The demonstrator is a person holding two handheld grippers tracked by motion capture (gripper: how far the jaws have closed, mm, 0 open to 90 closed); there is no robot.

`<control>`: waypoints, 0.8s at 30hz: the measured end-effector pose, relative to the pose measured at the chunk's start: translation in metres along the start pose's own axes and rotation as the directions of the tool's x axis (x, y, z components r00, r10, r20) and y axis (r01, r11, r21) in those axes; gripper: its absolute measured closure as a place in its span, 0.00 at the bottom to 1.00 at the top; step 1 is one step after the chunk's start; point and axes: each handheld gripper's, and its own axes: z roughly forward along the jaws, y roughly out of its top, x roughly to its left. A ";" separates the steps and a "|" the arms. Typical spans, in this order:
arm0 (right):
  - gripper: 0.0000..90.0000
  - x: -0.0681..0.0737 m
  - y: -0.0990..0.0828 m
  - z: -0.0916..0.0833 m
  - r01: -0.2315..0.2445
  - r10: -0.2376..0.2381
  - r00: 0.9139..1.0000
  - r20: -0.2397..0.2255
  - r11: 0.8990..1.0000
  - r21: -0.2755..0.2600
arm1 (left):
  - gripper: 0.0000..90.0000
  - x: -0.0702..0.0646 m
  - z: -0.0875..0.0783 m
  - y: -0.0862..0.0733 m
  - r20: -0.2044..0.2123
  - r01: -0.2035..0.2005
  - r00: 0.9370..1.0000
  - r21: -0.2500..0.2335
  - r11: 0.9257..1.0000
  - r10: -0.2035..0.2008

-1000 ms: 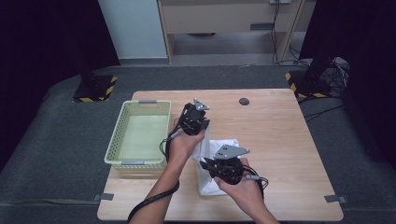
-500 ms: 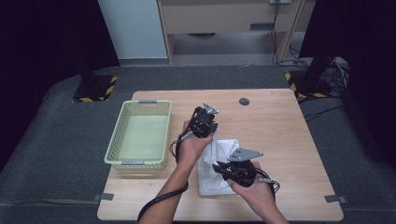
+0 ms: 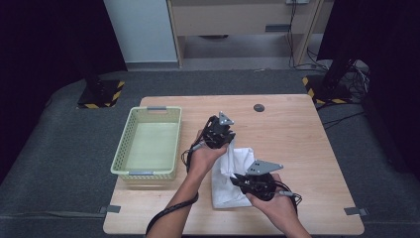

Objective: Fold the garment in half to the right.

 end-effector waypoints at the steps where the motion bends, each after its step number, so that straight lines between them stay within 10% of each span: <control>1: 0.90 0.000 -0.001 0.000 0.001 -0.001 1.000 0.002 1.000 0.004 | 0.92 -0.001 0.001 0.000 0.001 -0.002 1.000 -0.001 1.000 0.002; 24: 0.89 -0.011 -0.019 -0.001 -0.003 0.002 1.000 0.007 0.999 0.039 | 0.91 -0.007 0.027 -0.007 0.051 -0.016 0.999 -0.005 1.000 0.016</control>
